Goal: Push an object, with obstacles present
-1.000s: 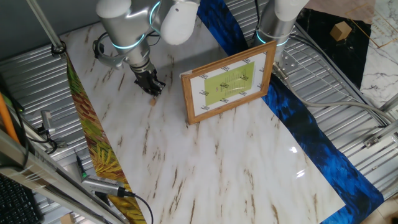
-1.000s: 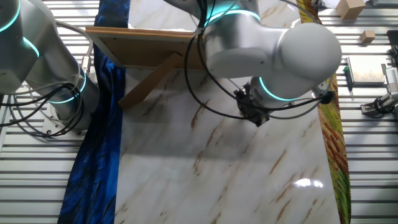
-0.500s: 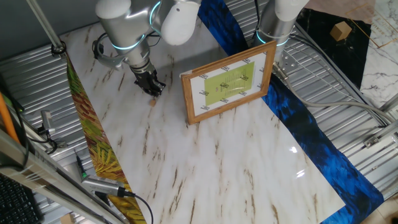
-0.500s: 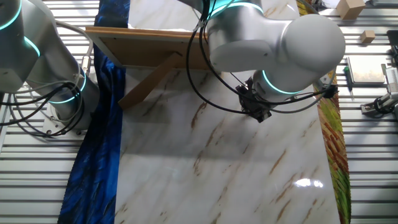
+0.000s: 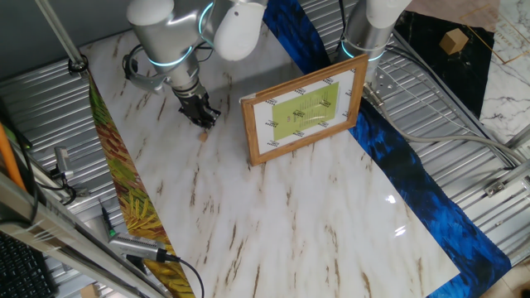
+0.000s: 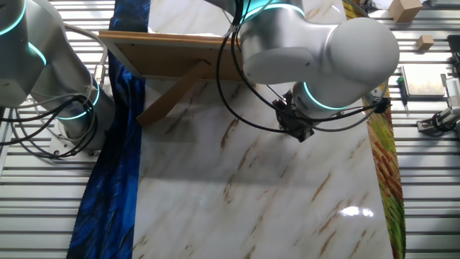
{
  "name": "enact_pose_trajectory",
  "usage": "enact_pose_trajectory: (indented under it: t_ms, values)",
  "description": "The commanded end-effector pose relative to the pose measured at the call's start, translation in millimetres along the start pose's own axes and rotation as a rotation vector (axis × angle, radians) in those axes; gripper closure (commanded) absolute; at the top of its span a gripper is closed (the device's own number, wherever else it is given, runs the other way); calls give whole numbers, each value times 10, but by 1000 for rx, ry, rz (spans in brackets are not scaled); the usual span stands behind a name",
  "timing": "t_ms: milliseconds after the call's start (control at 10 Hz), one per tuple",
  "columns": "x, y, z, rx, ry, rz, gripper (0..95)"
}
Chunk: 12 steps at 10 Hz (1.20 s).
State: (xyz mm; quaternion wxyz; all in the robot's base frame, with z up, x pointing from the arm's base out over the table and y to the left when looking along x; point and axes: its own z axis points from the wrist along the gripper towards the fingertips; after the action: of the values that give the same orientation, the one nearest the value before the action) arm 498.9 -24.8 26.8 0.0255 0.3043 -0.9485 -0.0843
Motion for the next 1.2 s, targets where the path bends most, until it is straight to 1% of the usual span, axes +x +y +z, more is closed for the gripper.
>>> enact_pose_trajectory:
  t_ms: [100, 400, 600, 700, 800, 900, 1000, 1200]
  values:
    - [6, 5, -1, -4, -6, -44, 950]
    - [6, 5, -1, -9, 5, -111, 950]
    - [29, -11, -8, -4, 24, -151, 950]
    - [76, -47, -24, -6, 24, -160, 950]
    - [181, -136, -75, -9, 26, -179, 950]
    - [227, -186, -112, -9, 26, -182, 950]
    - [259, -220, -135, -9, 25, -179, 950]
    - [265, -252, -116, -10, 15, -164, 950]
